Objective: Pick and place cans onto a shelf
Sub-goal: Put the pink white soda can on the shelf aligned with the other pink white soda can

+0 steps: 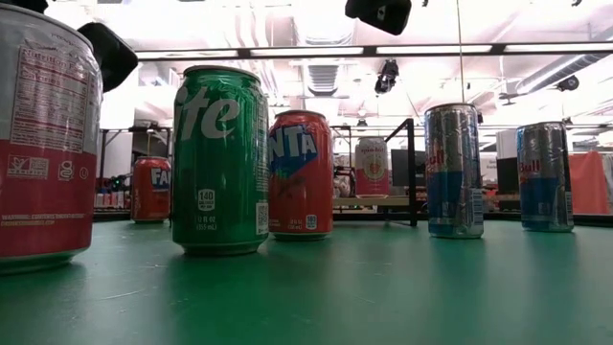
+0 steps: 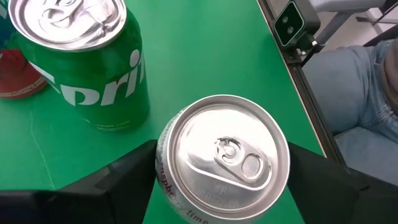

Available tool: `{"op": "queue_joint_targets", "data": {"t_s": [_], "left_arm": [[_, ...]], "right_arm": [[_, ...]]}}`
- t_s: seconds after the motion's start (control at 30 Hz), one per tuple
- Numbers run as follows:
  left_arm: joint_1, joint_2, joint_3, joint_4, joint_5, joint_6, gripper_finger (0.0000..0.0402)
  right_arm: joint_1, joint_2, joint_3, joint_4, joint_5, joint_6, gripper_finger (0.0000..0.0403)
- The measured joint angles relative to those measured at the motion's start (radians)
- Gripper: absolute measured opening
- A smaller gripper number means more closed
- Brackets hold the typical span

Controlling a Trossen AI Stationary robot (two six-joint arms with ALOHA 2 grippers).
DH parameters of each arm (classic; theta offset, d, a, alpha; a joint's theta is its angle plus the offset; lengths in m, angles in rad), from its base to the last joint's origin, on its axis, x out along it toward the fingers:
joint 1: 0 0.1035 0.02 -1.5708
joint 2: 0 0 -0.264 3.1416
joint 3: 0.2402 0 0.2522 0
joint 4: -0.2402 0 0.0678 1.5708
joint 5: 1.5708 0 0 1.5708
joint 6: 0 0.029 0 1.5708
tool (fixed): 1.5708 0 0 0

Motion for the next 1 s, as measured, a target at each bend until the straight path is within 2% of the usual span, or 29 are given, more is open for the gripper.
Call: {"op": "queue_joint_targets", "data": {"t_s": [0.1, 0.23, 0.37, 0.53, 0.77, 1.0], "left_arm": [[0.0, 0.0, 0.0, 0.002, 0.0, 0.0, 0.0271], [0.0, -0.001, 0.007, -0.013, 0.001, 0.005, 0.027], [-0.002, -0.005, 0.053, -0.088, 0.007, 0.074, 0.027], [-0.002, -0.044, 0.142, -0.151, 0.043, 0.207, 0.027], [-0.002, -0.12, 0.254, -0.2, 0.046, 0.432, 0.027], [0.011, -0.174, 0.301, -0.261, 0.045, 0.592, 0.027]], "right_arm": [[0.0, 0.0, 0.0, 0.0, 0.0, 0.0, 0.0009], [0.003, 0.0, -0.001, 0.001, 0.001, -0.016, 0.0009], [0.007, 0.0, -0.006, 0.028, 0.003, -0.041, 0.0009], [0.016, 0.0, -0.038, 0.153, 0.002, -0.13, 0.0009], [0.018, 0.001, -0.13, 0.415, 0.0, -0.255, 0.0009], [0.017, 0.002, -0.193, 0.578, -0.002, -0.308, 0.0009]]}}
